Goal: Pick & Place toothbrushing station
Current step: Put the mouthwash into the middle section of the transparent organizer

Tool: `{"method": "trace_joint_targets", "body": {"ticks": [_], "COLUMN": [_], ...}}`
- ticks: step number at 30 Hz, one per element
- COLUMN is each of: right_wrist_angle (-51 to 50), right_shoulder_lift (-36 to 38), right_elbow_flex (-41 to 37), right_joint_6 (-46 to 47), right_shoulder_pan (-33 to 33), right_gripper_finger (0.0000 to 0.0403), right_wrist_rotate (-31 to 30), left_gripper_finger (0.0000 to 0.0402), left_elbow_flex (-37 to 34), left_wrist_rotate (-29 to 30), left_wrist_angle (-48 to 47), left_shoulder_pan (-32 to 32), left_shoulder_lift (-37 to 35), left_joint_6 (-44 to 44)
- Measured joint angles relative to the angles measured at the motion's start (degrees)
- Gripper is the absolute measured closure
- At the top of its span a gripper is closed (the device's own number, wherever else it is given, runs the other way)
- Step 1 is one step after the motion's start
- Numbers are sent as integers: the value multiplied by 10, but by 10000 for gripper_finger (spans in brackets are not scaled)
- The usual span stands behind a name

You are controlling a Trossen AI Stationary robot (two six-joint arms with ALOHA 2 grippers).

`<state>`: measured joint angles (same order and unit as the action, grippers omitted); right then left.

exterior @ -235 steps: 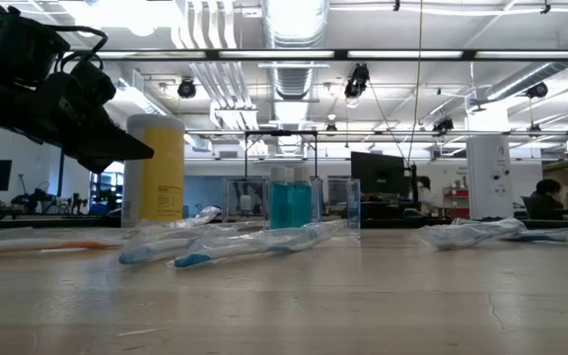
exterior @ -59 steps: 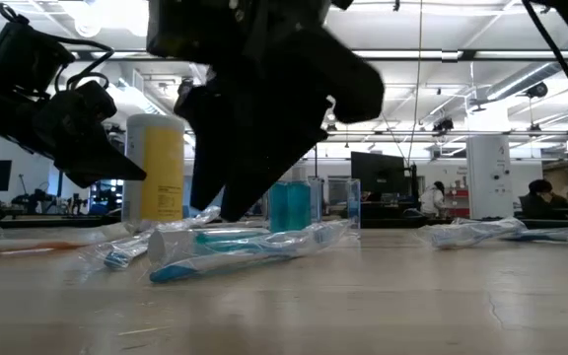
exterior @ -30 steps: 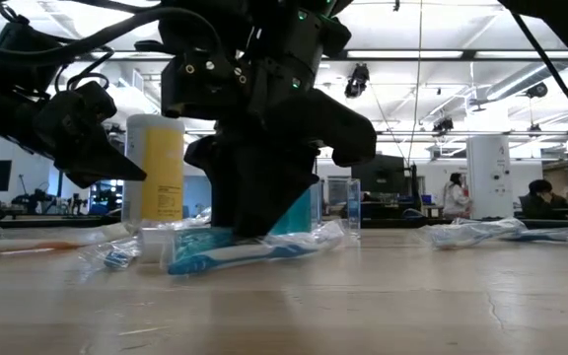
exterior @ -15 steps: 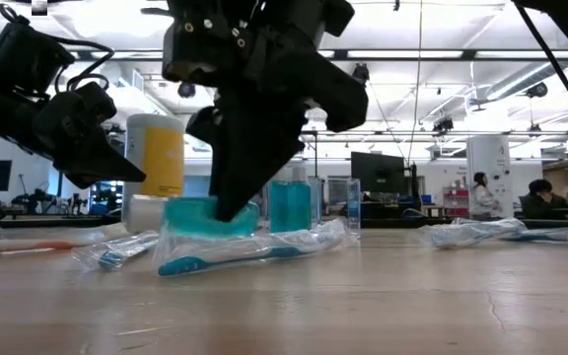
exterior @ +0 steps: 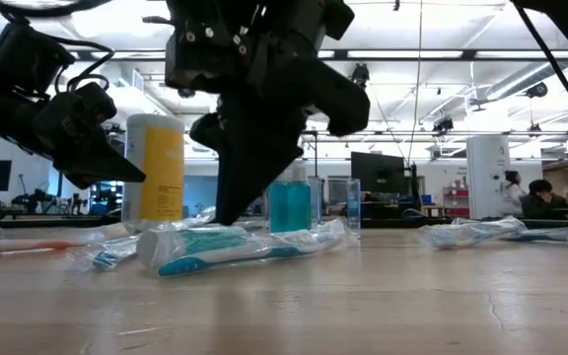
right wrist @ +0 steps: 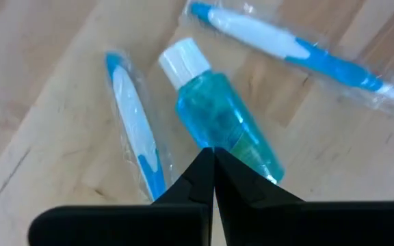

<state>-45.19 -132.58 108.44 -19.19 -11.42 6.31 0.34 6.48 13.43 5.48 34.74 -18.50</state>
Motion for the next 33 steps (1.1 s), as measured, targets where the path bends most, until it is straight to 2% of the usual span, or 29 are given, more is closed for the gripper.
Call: {"method": "trace_joint_targets", "body": {"ticks": [4,8,11,19,23,27,33], "right_wrist_angle": [9,10,12,43,53,68,124], "right_shoulder_lift": [1,2,2,2,2,2,2], "right_elbow_flex": [0,0,0,0,-11,-38,-74], "right_joint_6": [-8,-58,-81,-139,-165,-165,-152], "right_shoulder_pan": [-1,-2,-3,-3,-2,4,26], "right_gripper_finger": [395,378,343,219,181,173,190], "right_wrist_rotate": [1,2,2,-4,-3,-3,11], "left_gripper_finger": [396,396,396,396,396,396,396], "left_elbow_flex": [0,0,0,0,0,0,0], "left_wrist_rotate": [0,0,0,0,0,0,0], "left_wrist_angle": [0,0,0,0,-5,-11,-12], "left_shoulder_pan": [0,0,0,0,0,0,0], "left_shoulder_lift": [0,0,0,0,0,0,0], "left_joint_6": [0,0,0,3,3,3,3]}}
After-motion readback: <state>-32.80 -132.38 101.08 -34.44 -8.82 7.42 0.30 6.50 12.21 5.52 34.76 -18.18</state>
